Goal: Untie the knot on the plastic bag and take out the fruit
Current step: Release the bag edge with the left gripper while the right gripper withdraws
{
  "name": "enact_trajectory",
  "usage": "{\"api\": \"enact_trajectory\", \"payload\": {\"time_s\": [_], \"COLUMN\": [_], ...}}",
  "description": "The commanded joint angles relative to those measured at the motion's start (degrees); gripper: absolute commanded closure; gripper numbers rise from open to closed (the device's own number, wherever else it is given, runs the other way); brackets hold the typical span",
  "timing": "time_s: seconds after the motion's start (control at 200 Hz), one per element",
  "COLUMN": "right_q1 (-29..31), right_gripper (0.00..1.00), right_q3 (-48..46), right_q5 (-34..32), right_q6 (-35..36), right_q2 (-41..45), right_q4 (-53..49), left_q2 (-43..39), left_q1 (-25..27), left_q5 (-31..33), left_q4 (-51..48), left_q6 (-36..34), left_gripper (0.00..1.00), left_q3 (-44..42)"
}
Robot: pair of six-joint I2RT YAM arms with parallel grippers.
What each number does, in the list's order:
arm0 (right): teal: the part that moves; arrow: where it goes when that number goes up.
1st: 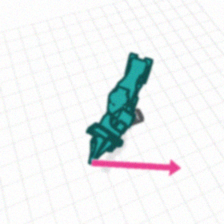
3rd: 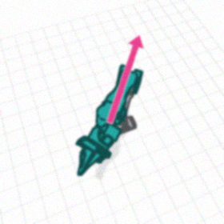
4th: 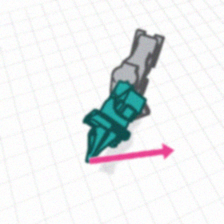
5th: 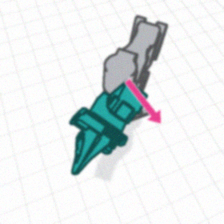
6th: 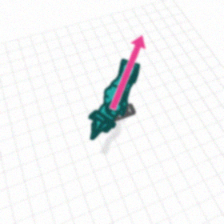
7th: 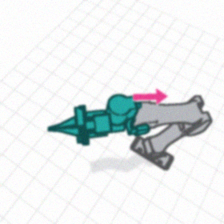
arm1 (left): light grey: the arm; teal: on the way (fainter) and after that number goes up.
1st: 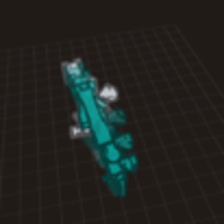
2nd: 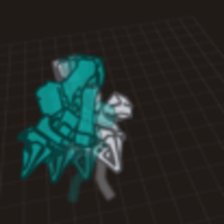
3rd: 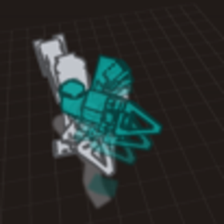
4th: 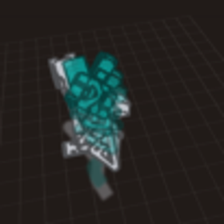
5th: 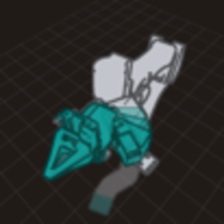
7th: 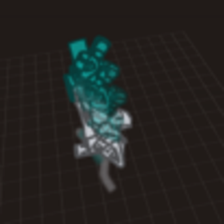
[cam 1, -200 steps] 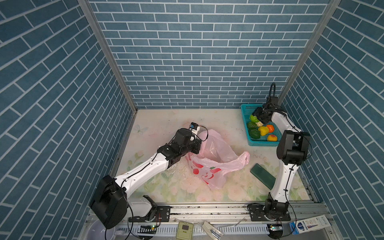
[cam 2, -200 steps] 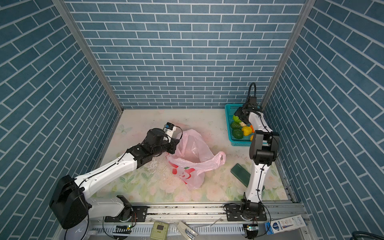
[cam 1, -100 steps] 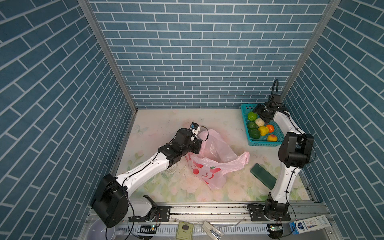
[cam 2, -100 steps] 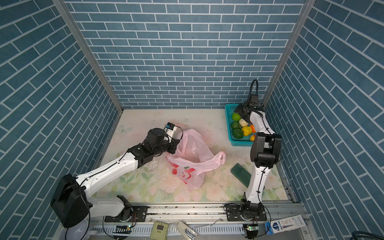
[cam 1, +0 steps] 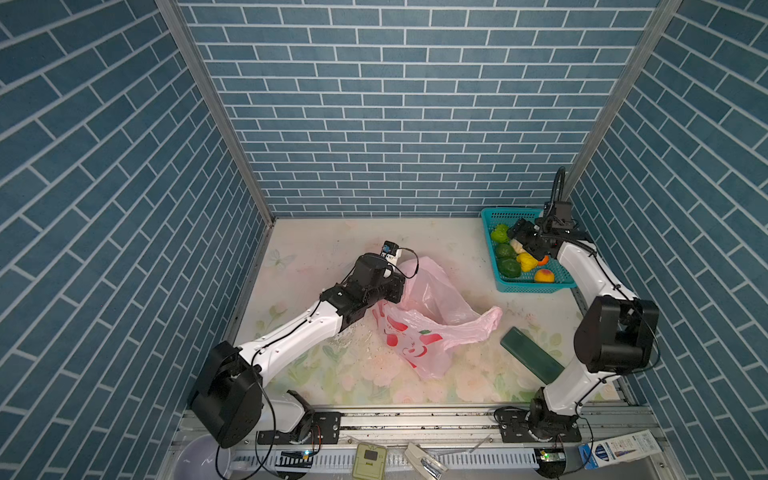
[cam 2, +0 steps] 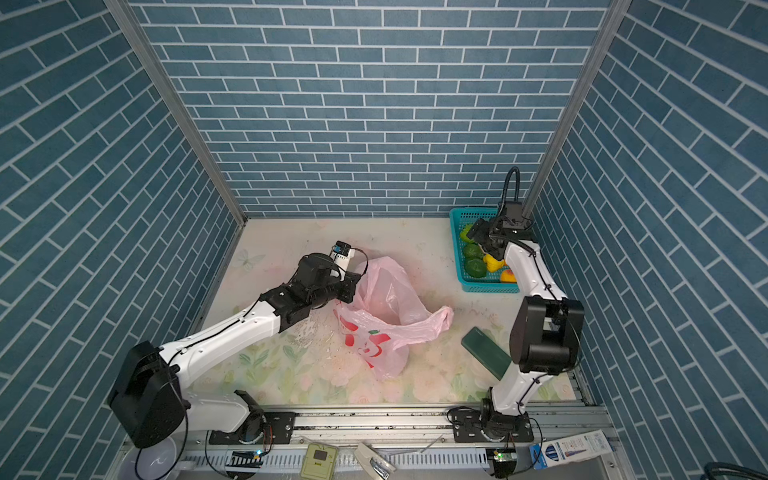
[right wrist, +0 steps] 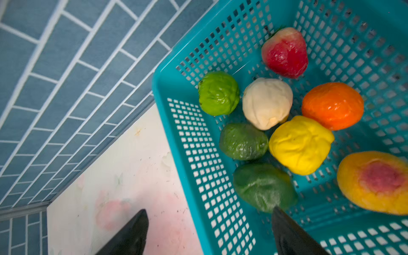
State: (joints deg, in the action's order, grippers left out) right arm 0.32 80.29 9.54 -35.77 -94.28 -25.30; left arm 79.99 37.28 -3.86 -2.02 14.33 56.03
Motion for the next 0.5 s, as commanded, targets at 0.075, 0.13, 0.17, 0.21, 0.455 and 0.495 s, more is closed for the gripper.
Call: {"api": "enact_trajectory", "payload": {"time_s": [0.075,0.13,0.17,0.21,0.455,0.495], "right_q1": [3.88,5.08,5.71,6.07,7.64,7.67], "right_gripper": [0.14,0.14,0.14,0.14,0.14,0.14], "right_q3": [-13.03,-16.06,-18.18,-20.22,-27.37,-27.78], "right_q5": [0.44,-0.28,-0.56,-0.78,-1.29,-1.36], "right_q6": [-2.25,-2.92,-3.60,-4.30,-6.59,-6.67], "right_q2": [12.74,16.22,18.77,21.36,31.45,32.16], "right_q4": [0.00,-0.99,-1.70,-2.17,-6.89,-7.35], "left_q2": [6.30,8.67,10.32,11.91,21.37,22.83], "left_q1": [-3.01,-4.18,-5.01,-5.89,-9.11,-9.32], "left_q5": [0.89,0.44,0.11,-0.22,-1.23,-1.57], "left_q4": [4.71,5.34,5.58,5.99,6.21,6.03], "left_q6": [-2.56,-3.09,-3.61,-4.07,-5.36,-5.45], "left_gripper": [1.00,1.00,1.00,1.00,1.00,1.00], "left_q3": [7.15,9.53,11.40,13.15,24.53,26.23]}}
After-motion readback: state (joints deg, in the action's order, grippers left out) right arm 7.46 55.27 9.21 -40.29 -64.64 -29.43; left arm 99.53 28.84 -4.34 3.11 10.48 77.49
